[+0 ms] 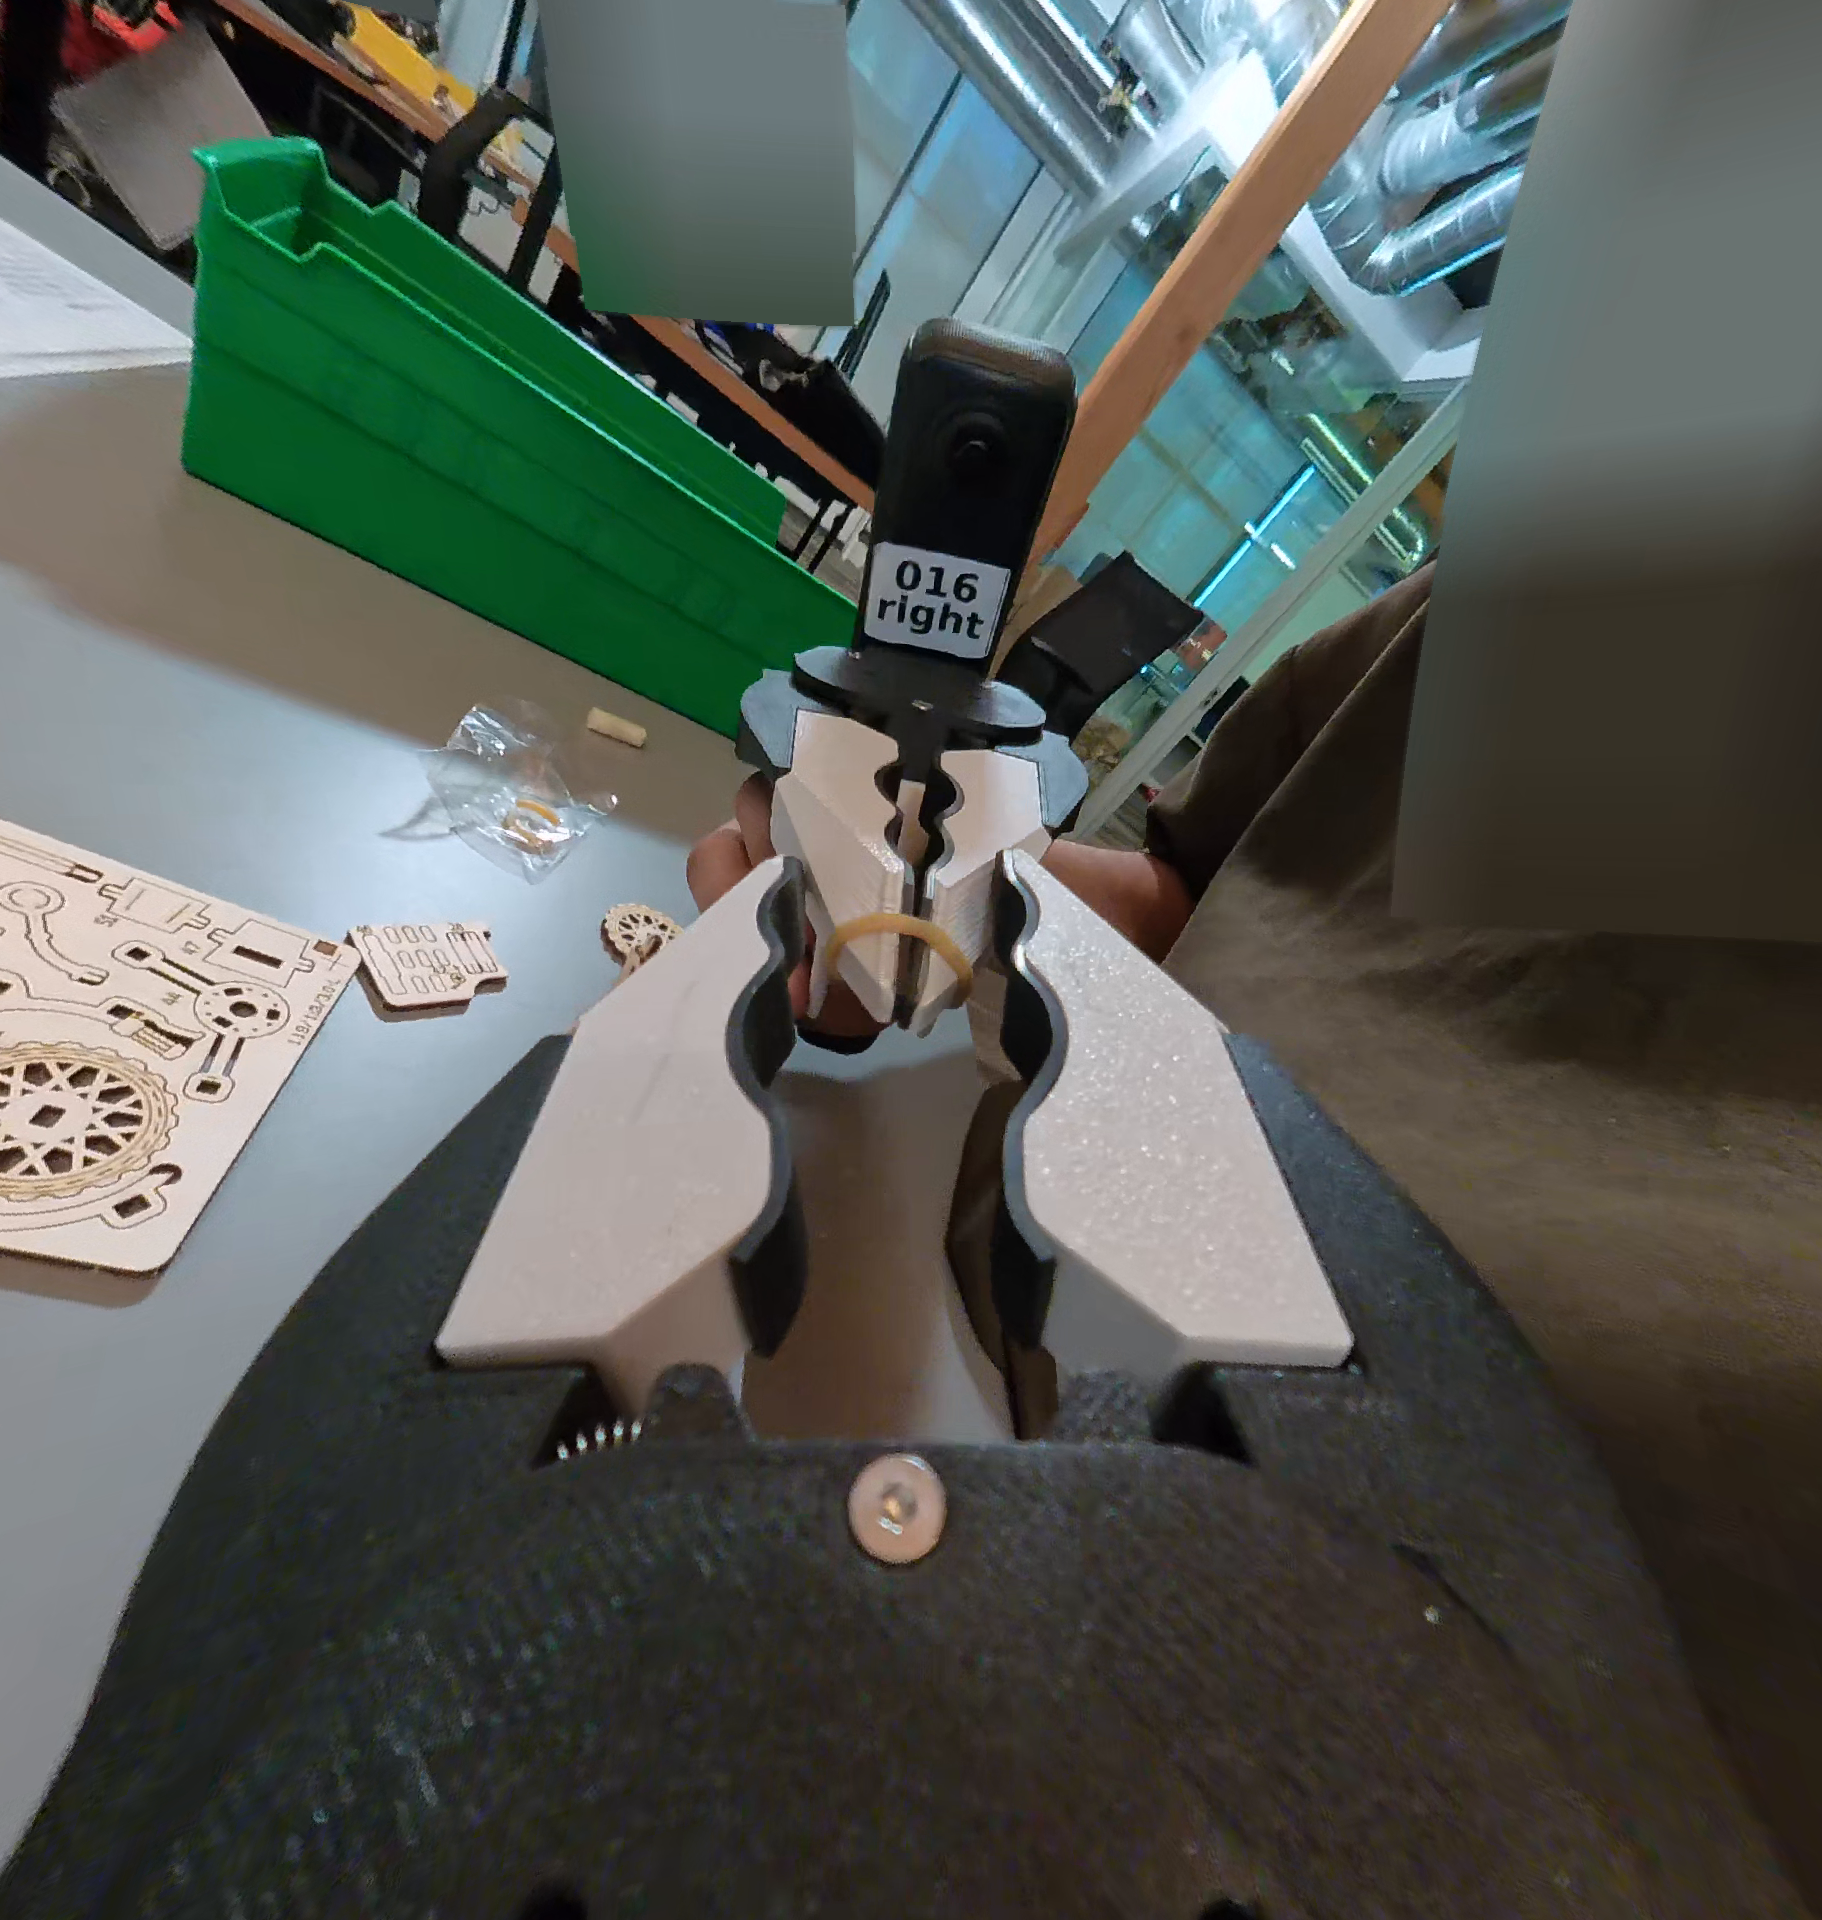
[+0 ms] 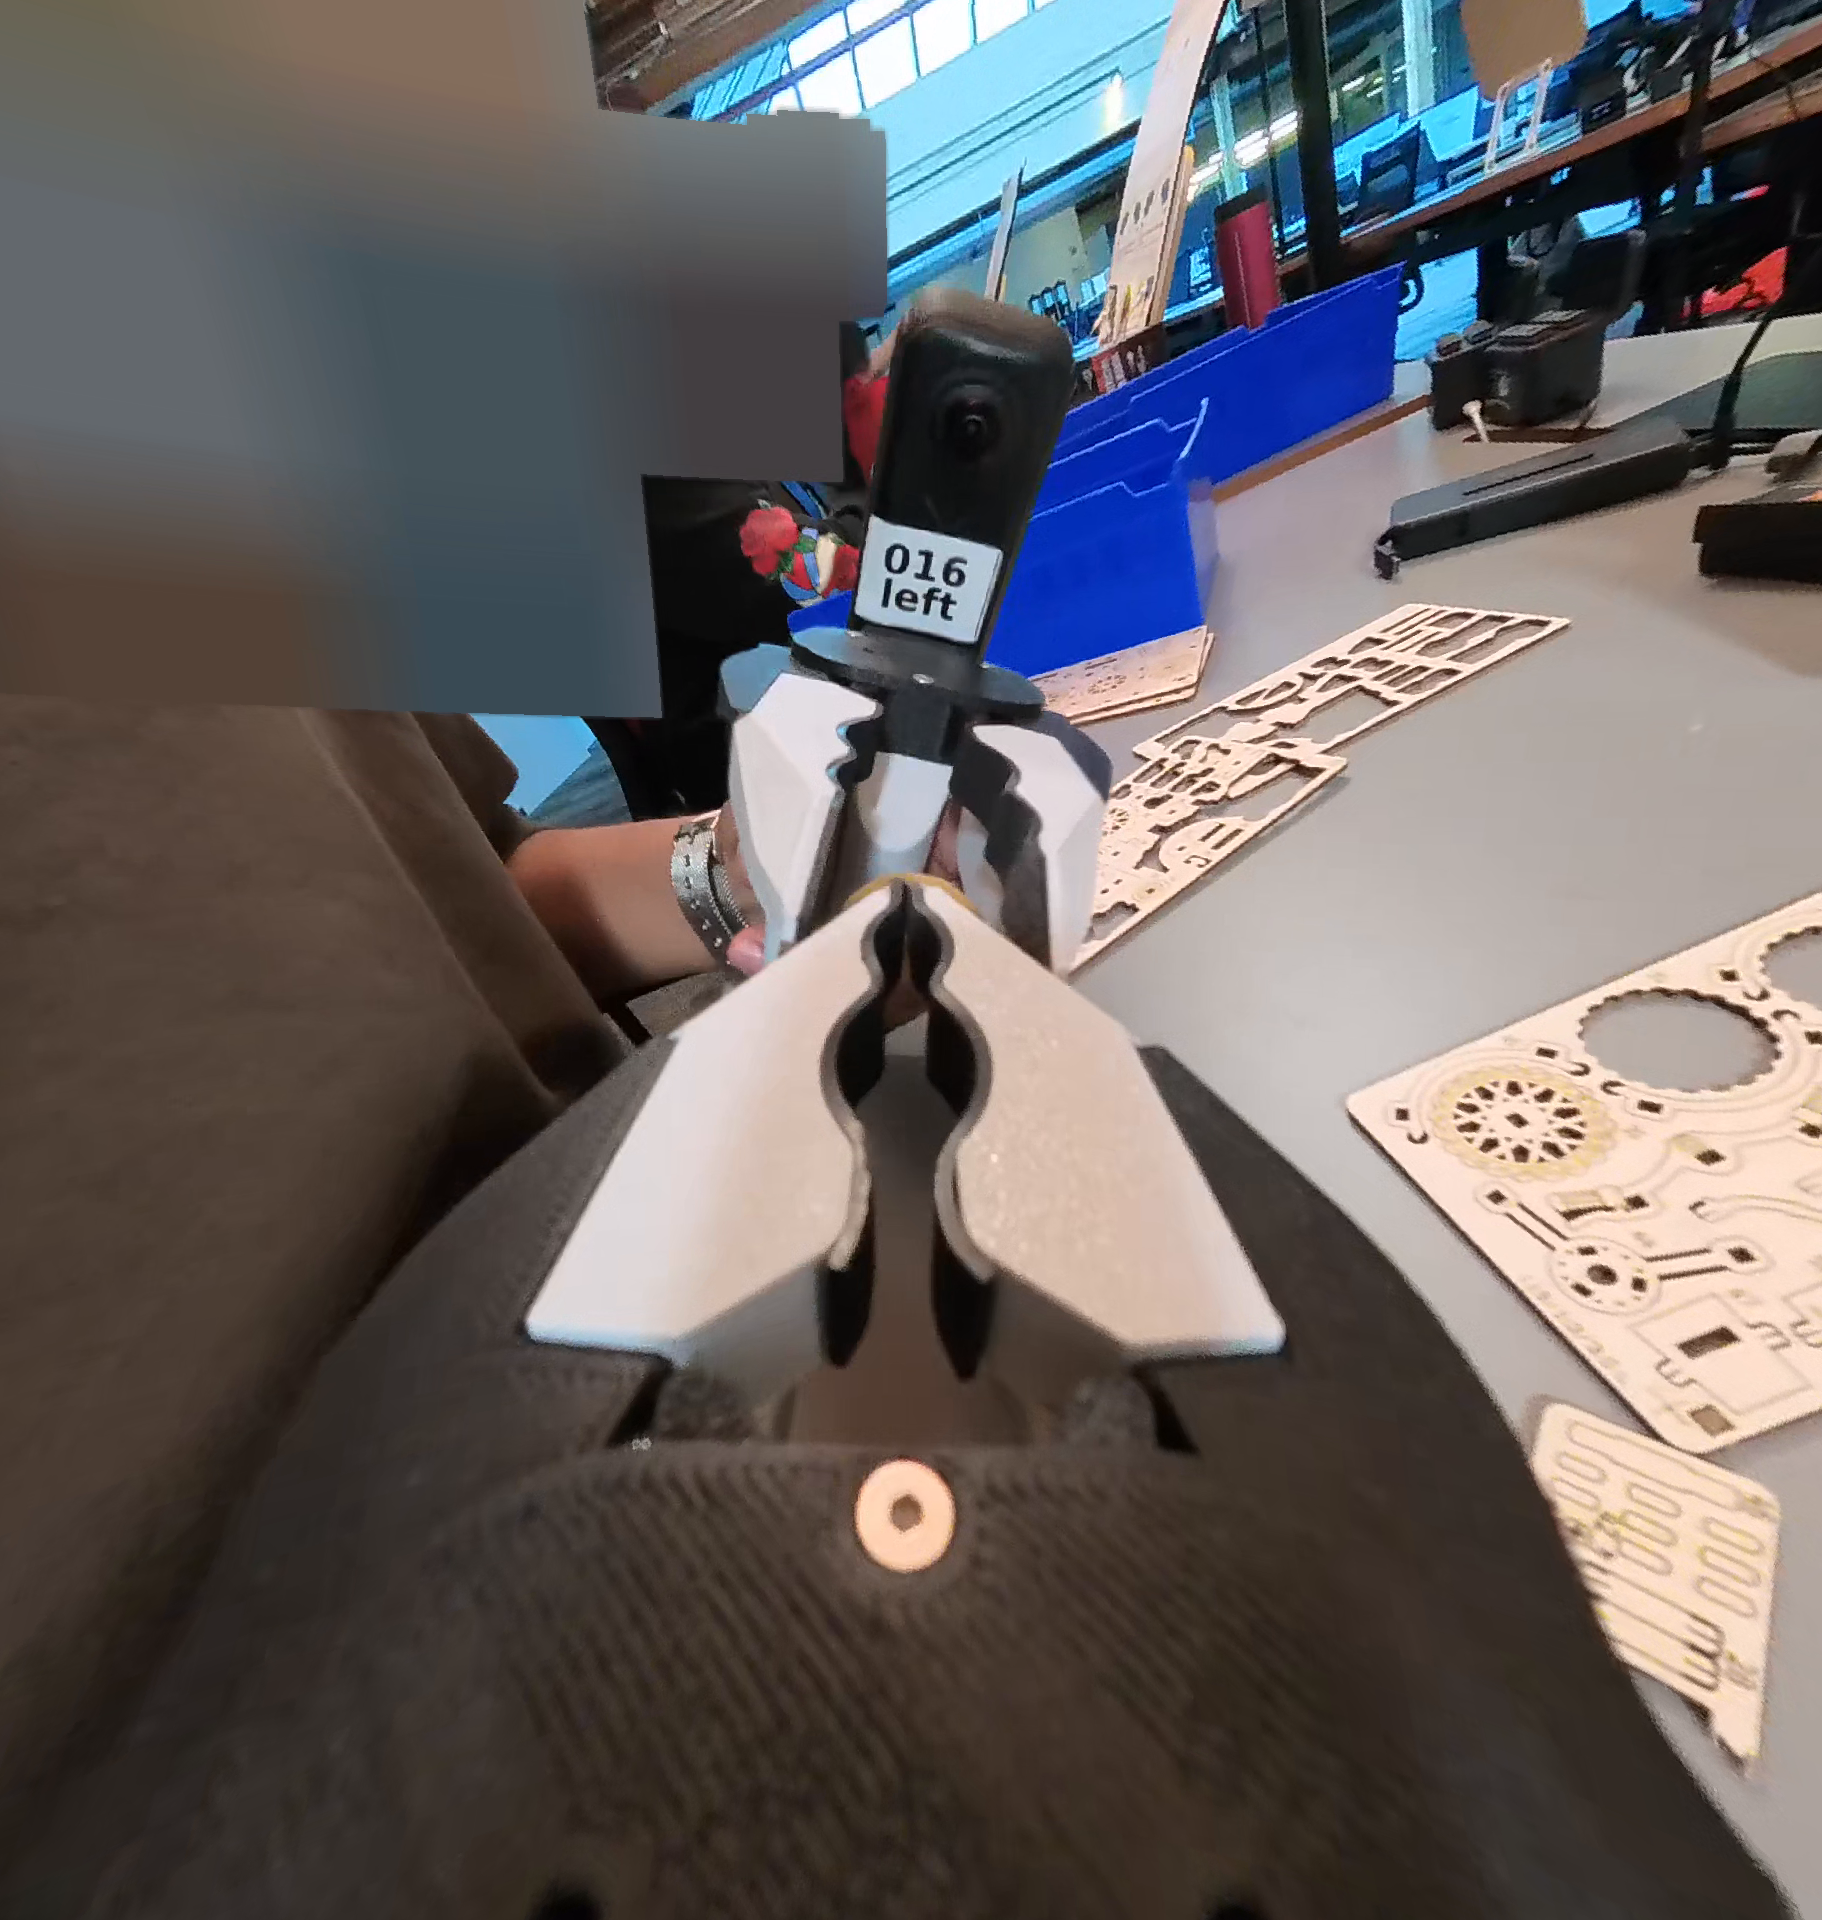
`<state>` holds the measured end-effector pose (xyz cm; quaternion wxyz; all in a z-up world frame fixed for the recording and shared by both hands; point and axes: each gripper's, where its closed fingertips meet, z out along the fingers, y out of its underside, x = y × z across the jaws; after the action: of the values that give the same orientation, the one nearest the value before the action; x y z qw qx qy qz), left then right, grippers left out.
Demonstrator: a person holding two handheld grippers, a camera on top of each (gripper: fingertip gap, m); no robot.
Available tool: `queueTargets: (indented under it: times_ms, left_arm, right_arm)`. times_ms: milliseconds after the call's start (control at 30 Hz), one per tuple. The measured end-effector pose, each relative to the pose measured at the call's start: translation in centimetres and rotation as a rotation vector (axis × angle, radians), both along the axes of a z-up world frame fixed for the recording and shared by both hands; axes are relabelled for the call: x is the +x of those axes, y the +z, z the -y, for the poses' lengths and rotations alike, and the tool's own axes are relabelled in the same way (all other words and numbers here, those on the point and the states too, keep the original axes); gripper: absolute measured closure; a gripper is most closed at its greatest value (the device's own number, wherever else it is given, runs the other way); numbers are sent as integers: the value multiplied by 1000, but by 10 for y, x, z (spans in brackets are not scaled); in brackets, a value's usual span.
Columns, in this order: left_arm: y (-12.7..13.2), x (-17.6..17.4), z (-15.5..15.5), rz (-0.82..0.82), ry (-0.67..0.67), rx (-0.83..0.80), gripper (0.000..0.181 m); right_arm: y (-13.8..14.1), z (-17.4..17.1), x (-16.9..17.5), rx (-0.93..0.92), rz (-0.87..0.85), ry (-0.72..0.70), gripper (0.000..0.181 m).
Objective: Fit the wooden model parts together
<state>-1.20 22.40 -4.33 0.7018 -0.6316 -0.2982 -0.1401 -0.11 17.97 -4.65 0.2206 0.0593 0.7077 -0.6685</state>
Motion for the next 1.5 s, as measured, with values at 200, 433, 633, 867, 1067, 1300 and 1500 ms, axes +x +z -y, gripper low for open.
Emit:
queueTargets:
  times_ms: [200, 433, 633, 867, 1067, 1300, 1500]
  left_arm:
    - [18, -11, 19, 27, 55, 161, 138]
    - [12, -14, 25, 20, 69, 132, 154]
    - [8, -9, 14, 20, 42, 103, 161]
    - [14, -9, 17, 26, 38, 151, 161]
    - [11, -8, 18, 19, 32, 123, 162]
    - [12, -4, 15, 26, 9, 131, 162]
    - [12, -2, 14, 40, -9, 132, 162]
  right_arm:
    - [10, -4, -11, -72, 37, -47, 181]
    - [18, -13, -27, -129, 84, -93, 181]
    - [19, -11, -21, -135, 101, -71, 181]
    - [19, -10, -17, -131, 112, -50, 181]
    - [20, -11, -18, -138, 137, -44, 181]
    - [18, -10, -14, -122, 157, -15, 181]
    - [18, -10, -11, -120, 167, 1, 181]
